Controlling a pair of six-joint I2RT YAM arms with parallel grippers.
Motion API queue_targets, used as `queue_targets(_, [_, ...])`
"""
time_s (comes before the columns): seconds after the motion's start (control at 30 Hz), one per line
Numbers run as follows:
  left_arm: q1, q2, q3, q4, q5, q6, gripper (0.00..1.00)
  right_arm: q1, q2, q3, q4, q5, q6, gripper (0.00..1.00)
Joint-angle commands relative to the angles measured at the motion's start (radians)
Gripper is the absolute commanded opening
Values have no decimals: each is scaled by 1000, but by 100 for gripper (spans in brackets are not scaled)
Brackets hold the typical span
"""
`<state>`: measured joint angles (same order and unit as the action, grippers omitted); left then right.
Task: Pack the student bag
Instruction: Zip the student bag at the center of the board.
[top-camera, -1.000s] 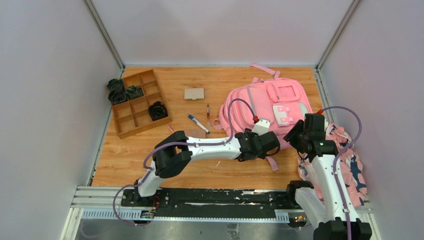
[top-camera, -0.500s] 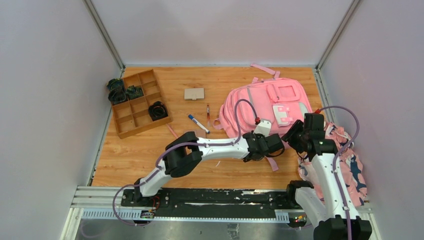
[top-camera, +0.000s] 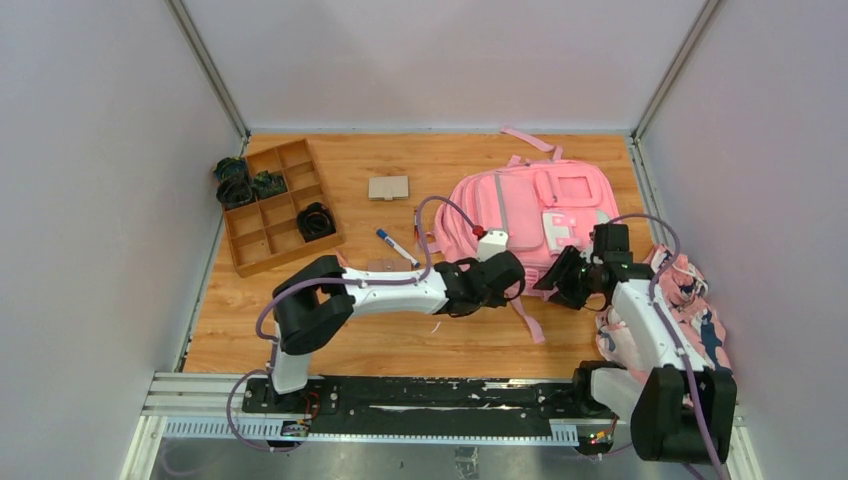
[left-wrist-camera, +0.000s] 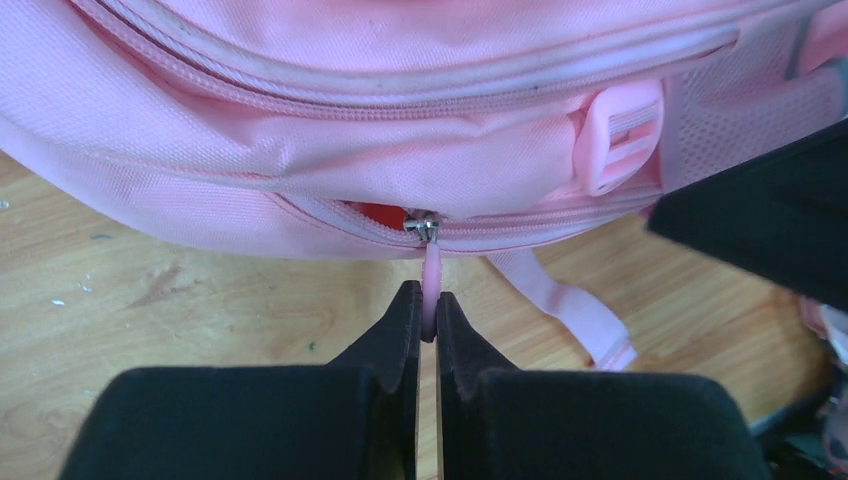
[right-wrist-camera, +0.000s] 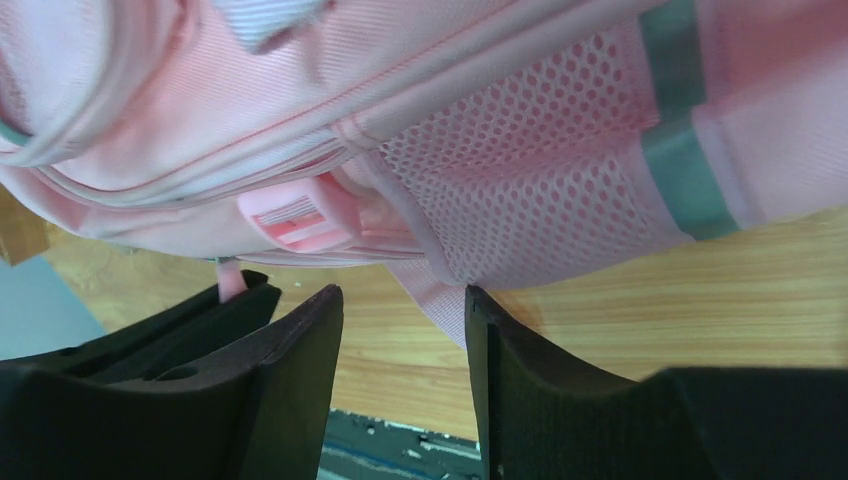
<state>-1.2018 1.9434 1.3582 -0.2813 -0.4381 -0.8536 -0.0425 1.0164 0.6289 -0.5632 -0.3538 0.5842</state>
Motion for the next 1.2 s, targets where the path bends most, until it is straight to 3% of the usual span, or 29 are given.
queue_targets(0.0, [35, -78, -56, 187, 107, 45, 0, -16, 82, -27, 49, -155, 52, 52])
queue_targets(0.27, [42, -61, -28, 196, 216, 73, 0, -16, 103, -211, 372, -230, 307, 52])
queue_targets(0.4, [44, -61, -25, 202, 266, 92, 0, -17, 116, -201, 377, -172, 303, 48])
queue_targets(0.53, [45, -81, -60, 212, 281, 110, 0, -23, 115, -171, 333, -85, 280, 37])
queue_targets(0.6, [48, -94, -97, 234, 284, 103, 0, -25, 101, -171, 356, -112, 279, 39])
queue_targets(0.77, [64, -100, -152, 310, 342, 74, 0, -25, 2, -254, 531, -171, 363, 58])
queue_targets(0.97, [73, -95, -148, 342, 401, 64, 0, -25, 43, -266, 589, -144, 356, 58])
queue_targets(1.0, [76, -100, -148, 343, 409, 63, 0, -26, 64, -264, 591, -143, 355, 54])
queue_targets(1.1, [90, -122, -175, 358, 431, 53, 0, -28, 113, -255, 594, -142, 355, 4])
queue_targets(1.17, [109, -143, -208, 368, 432, 45, 0, -34, 128, -247, 572, -124, 349, 0])
